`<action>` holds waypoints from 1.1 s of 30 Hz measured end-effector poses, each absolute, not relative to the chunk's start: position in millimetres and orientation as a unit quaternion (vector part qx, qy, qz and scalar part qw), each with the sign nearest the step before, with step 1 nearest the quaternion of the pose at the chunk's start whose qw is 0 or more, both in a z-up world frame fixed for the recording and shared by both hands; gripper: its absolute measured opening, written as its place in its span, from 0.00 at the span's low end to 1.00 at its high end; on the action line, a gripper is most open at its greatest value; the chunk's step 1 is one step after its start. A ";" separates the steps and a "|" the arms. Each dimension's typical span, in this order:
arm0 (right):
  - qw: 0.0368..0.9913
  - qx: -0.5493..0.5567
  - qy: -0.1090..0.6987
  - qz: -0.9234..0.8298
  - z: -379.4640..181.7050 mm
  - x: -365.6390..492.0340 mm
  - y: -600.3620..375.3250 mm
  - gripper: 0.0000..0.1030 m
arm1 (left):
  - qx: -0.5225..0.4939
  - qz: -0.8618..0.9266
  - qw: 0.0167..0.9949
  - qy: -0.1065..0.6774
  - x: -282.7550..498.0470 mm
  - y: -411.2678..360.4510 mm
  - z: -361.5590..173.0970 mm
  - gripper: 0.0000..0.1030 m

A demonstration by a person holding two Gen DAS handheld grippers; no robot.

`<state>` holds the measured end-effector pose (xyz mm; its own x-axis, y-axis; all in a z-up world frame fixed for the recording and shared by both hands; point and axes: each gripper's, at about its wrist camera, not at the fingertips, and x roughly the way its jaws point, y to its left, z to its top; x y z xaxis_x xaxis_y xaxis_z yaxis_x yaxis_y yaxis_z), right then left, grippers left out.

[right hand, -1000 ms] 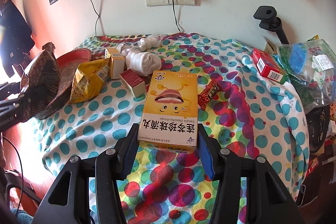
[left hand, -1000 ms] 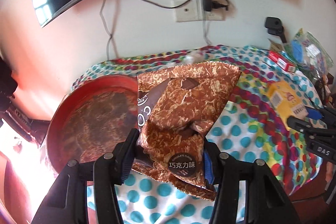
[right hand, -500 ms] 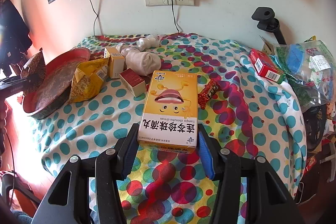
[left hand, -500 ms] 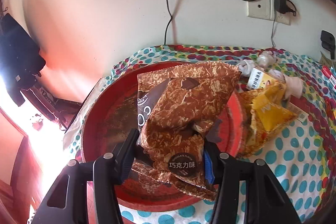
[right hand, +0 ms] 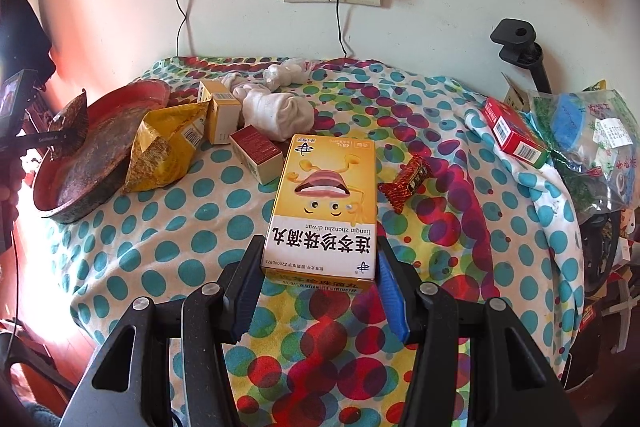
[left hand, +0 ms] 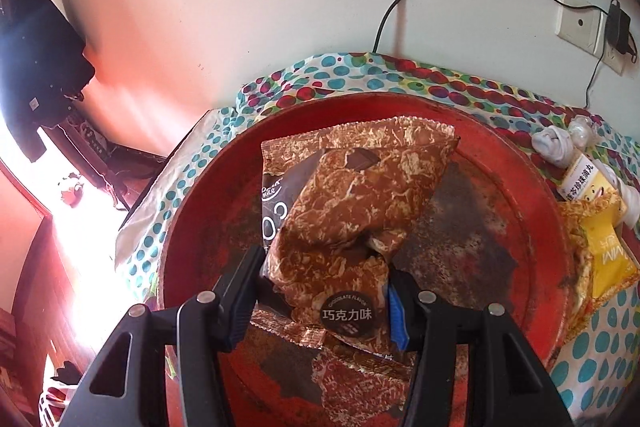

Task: Organize objects
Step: 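Carry the brown wafer bag with the left gripper over the red tray, then lower the wafer bag into the red tray and open the left gripper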

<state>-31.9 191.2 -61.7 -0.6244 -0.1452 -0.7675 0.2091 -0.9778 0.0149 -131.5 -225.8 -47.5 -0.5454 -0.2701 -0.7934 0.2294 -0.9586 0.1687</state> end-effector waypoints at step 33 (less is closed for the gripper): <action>0.102 0.433 0.052 -0.894 -64.4 -52.2 176.2 0.48 | 0.472 -0.866 0.163 -0.039 -167.7 -245.5 -72.6 0.58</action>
